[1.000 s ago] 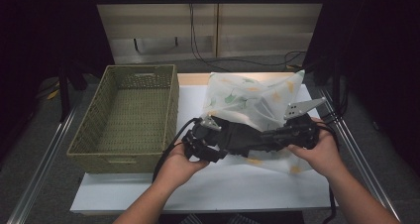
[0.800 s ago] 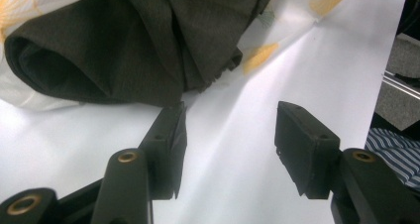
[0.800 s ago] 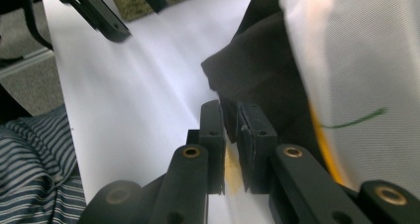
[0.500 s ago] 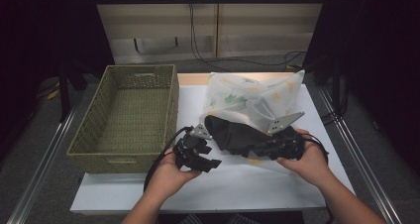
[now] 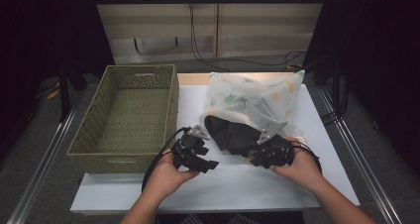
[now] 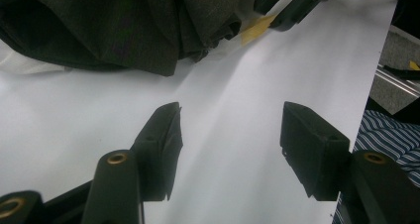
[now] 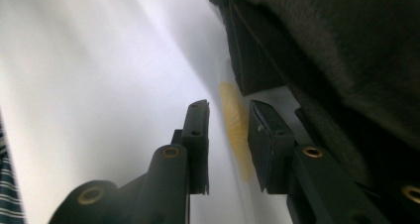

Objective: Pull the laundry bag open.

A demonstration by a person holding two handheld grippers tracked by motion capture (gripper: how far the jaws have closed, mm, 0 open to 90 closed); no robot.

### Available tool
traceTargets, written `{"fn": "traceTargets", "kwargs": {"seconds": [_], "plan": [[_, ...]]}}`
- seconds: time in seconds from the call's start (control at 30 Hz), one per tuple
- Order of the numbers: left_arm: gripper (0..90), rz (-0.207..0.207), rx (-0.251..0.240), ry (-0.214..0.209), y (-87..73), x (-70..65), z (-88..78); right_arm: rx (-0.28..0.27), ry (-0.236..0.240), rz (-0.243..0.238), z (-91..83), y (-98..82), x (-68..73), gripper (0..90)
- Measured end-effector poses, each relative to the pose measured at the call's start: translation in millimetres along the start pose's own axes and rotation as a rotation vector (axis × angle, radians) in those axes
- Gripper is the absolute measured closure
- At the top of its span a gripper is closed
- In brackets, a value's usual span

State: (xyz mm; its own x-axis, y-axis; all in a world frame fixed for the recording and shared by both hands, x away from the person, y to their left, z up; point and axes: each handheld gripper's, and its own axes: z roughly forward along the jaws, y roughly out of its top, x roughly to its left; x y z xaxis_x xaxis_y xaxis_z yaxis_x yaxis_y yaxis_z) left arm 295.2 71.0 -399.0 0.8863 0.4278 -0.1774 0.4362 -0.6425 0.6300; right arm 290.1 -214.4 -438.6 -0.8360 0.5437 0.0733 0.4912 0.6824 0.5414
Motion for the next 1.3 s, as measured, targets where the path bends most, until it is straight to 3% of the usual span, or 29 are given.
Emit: {"fn": "traceTargets", "kwargs": {"seconds": [0.17,0.43,0.73,0.87,1.2,1.3], "plan": [[41.0,0.000,0.006,-0.005,-0.7,0.6,-0.4,0.023,-0.023,-0.001,9.9,0.4,-1.6,65.6],[40.0,-0.008,-0.003,-0.009,-1.4,0.8,-0.8,0.038,-0.020,0.003,20.9,2.9,-3.4,66.5],[39.7,-0.007,-0.007,-0.014,-0.9,0.3,-0.2,0.046,-0.023,0.012,25.3,3.7,-8.1,89.6],[39.6,-0.002,-0.008,-0.019,-1.2,1.3,0.3,0.044,-0.026,0.001,26.1,4.2,-7.7,90.0],[39.5,0.005,0.002,-0.028,-0.4,0.7,3.9,0.023,0.107,0.017,6.5,1.2,-3.3,90.0],[39.4,0.005,-0.001,-0.029,0.0,-0.1,4.4,0.019,0.148,-0.012,1.7,-1.5,1.9,90.0]]}}
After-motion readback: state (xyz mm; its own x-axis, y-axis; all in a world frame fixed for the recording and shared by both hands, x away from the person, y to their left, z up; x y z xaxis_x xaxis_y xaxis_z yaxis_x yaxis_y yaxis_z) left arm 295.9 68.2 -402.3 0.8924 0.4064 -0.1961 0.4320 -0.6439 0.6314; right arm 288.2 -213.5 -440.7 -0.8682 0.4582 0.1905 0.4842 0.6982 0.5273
